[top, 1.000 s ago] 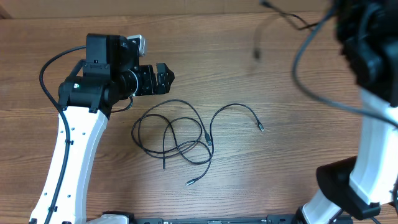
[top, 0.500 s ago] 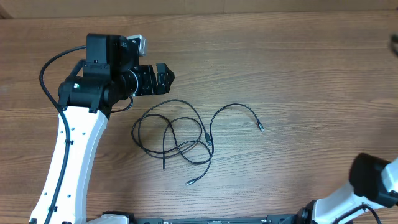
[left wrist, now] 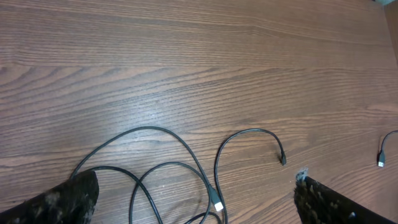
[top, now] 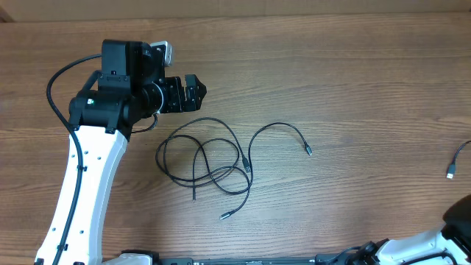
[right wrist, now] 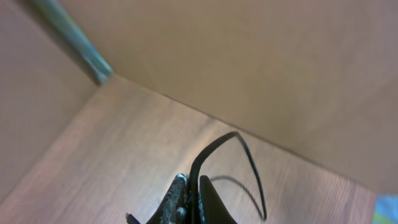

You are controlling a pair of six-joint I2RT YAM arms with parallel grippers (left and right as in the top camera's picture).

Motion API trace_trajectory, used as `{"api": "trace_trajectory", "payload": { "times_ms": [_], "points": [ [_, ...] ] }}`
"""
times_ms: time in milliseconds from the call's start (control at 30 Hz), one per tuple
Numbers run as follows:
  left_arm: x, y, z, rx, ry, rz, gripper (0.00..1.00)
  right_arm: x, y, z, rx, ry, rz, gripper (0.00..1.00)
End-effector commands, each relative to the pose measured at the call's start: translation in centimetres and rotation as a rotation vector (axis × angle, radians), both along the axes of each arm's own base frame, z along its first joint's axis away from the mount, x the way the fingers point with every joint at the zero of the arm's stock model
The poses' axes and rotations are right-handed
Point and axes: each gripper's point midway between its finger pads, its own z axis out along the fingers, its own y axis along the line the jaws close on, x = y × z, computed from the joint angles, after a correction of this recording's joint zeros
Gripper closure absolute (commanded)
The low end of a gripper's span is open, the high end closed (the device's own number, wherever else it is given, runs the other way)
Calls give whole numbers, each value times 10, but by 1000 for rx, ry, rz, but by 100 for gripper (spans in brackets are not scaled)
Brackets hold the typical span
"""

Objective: Untangle cables

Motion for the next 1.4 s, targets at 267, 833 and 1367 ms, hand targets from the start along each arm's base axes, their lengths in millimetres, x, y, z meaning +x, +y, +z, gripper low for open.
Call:
{"api": "trace_trajectory", "payload": {
  "times_ms": [267, 833, 1367],
  "points": [
    [3, 2, 0, 9, -7, -3, 0, -84, -51, -76, 226, 39, -257, 96],
    [3, 2, 0, 9, -7, -3, 0, -51, -67, -202, 439, -66, -218, 96],
    [3, 2, 0, 9, -7, -3, 0, -75, -74, -233, 526, -121, -330, 0]
  ]
}}
